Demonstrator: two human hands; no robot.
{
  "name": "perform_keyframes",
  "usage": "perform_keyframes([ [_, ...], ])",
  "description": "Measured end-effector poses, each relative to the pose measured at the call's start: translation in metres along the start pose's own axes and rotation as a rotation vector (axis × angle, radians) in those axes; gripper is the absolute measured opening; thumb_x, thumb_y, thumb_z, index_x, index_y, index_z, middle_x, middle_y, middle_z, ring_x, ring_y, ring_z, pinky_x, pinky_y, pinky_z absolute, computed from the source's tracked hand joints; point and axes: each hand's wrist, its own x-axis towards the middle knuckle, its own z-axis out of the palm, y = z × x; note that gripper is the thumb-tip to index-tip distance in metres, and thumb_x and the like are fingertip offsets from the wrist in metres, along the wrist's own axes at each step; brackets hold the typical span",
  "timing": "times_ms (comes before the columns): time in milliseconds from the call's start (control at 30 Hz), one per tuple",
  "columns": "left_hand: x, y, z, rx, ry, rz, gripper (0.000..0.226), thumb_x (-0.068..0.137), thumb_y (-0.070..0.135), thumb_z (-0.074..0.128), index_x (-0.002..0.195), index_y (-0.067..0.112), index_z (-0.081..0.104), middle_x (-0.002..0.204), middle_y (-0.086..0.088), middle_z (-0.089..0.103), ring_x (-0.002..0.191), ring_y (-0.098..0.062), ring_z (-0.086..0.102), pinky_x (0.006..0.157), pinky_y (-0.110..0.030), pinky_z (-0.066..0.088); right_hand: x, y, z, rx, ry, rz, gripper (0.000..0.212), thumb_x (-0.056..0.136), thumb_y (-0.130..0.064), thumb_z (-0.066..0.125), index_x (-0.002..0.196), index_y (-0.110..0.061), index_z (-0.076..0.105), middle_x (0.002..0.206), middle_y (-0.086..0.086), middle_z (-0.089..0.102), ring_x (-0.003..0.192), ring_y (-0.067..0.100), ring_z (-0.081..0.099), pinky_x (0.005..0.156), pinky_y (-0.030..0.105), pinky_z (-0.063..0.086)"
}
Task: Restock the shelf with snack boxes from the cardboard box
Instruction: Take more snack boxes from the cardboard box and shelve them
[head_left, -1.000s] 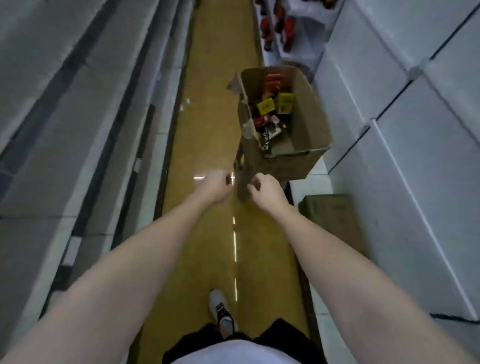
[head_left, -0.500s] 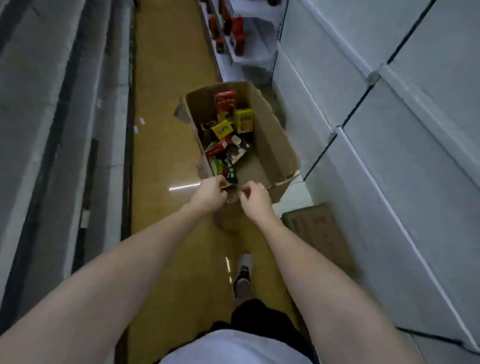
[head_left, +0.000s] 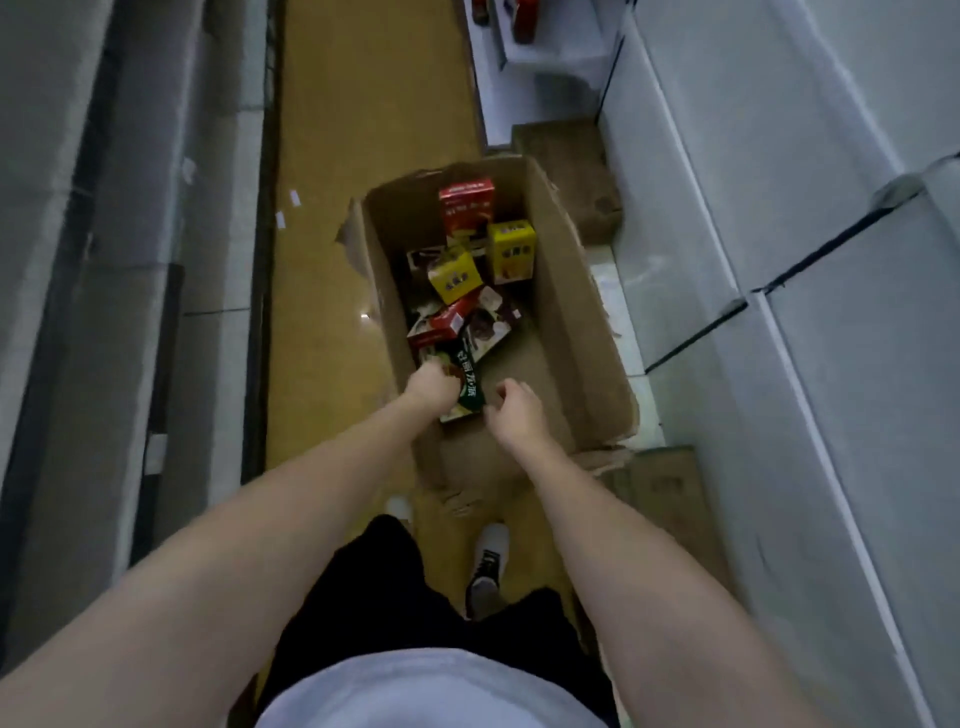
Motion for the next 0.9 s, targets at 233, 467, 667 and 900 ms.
perform_keyframes([
  [233,0.094,0.007,0.011,0.313,-0.182,0.015,0.032,0.096,0.01,0.052,0.129,0.009,0.051,0.124,-0.012,0.058,0.113,-0.027,0.058,0.093,-0.035,0.051,0.096,-0.008,0.019,0.033,-0.102,0.128,0.046,0.092,-0.014,0.065,0.136,-0.009,0.051,0.136,0.011,0.052,0.125,0.028,0.053,0.104,0.036,0.043],
  [467,0.178,0.004,0.031,0.807,-0.348,0.021,0.072,0.096,0.031,0.057,0.149,-0.002,0.021,0.151,-0.022,0.03,0.14,-0.038,0.031,0.116,-0.043,0.026,0.172,-0.001,0.063,0.191,-0.249,0.368,0.056,0.088,-0.01,0.067,0.139,-0.007,0.045,0.138,0.015,0.048,0.129,0.033,0.048,0.108,0.042,0.041],
  [667,0.207,-0.024,0.052,0.778,-0.219,-0.049,0.075,0.094,0.029,0.056,0.15,0.002,0.016,0.156,-0.025,0.021,0.145,-0.039,0.019,0.117,-0.044,0.023,0.207,0.009,0.092,0.305,-0.364,0.469,0.084,0.085,-0.025,0.072,0.153,-0.021,0.023,0.149,0.011,0.039,0.136,0.032,0.04,0.113,0.048,0.035],
  [900,0.211,-0.009,0.045,0.949,-0.359,0.025,0.052,0.091,0.026,0.059,0.14,0.019,0.044,0.146,-0.012,0.04,0.134,-0.033,0.032,0.109,-0.049,0.029,0.192,0.015,0.092,0.165,-0.311,0.49,0.053,0.093,-0.028,0.062,0.142,-0.027,0.041,0.154,0.013,0.03,0.145,0.036,0.021,0.117,0.054,0.024],
])
